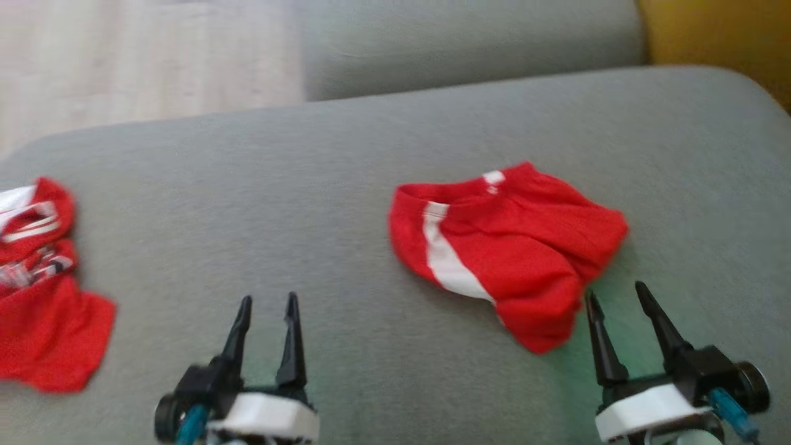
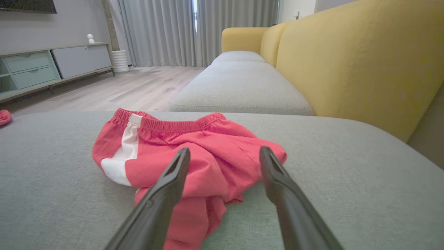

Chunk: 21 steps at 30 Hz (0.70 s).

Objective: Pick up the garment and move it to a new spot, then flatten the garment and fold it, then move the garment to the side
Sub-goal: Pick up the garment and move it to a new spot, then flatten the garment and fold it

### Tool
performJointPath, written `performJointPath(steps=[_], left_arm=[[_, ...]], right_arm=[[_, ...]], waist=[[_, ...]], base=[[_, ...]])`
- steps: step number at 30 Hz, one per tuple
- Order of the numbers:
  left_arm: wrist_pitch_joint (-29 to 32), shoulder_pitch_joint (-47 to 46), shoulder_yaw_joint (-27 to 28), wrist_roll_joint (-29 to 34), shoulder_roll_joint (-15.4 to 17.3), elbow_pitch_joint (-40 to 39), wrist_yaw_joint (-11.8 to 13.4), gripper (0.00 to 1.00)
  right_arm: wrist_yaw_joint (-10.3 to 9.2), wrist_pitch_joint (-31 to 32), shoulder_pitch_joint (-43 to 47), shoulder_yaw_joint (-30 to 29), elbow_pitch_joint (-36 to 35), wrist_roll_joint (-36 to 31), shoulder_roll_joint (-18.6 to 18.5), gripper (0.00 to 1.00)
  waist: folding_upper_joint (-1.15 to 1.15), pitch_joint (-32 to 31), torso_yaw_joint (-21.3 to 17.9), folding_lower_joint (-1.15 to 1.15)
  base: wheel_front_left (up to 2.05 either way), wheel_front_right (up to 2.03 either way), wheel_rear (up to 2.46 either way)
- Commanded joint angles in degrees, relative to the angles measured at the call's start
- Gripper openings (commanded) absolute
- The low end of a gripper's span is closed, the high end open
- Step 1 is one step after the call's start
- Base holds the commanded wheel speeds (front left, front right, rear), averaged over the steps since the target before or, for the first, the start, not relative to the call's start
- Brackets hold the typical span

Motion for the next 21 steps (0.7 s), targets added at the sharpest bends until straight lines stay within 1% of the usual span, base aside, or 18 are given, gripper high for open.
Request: performJointPath(steps=[1,5,11,15,21], left_arm=[[-0.7,0.6,3.6,3.0,-0.3,-4.7,-0.4,1.00],[-0.7,6.2,6.9,7.2,-0.6,-8.5,-1.1,1.00],[-0.7,10.9,9.5,13.6,-0.9,-13.3,-2.7,1.00],[-0.7,12.6,10.9,15.2,-1.1,-15.2,-3.4,1.00],[-0.7,13.3,11.6,16.3,-1.2,-15.2,-3.8,1.00]], right_arm=[[-0.04,-0.2,-0.1,0.3,-1.6,-0.2,-0.2,1.00],[-0.04,-0.2,1.9,-0.8,-1.8,0.2,-0.2,1.00],[-0.04,-0.2,5.0,-0.5,-2.7,1.1,-0.2,1.00],[-0.04,-0.2,6.8,0.0,-3.1,1.8,-0.2,1.00],[-0.04,-0.2,7.4,1.0,-3.4,2.1,-0.2,1.00]], waist=[[0.00,-3.4,4.7,0.01],[0.00,-5.0,6.6,0.01],[0.00,-6.9,7.3,0.01],[0.00,-7.6,7.1,0.01],[0.00,-7.8,6.7,0.01]], base=[[0.00,0.00,0.00],[0.00,0.00,0.00],[0.00,0.00,0.00],[0.00,0.00,0.00],[0.00,0.00,0.00]])
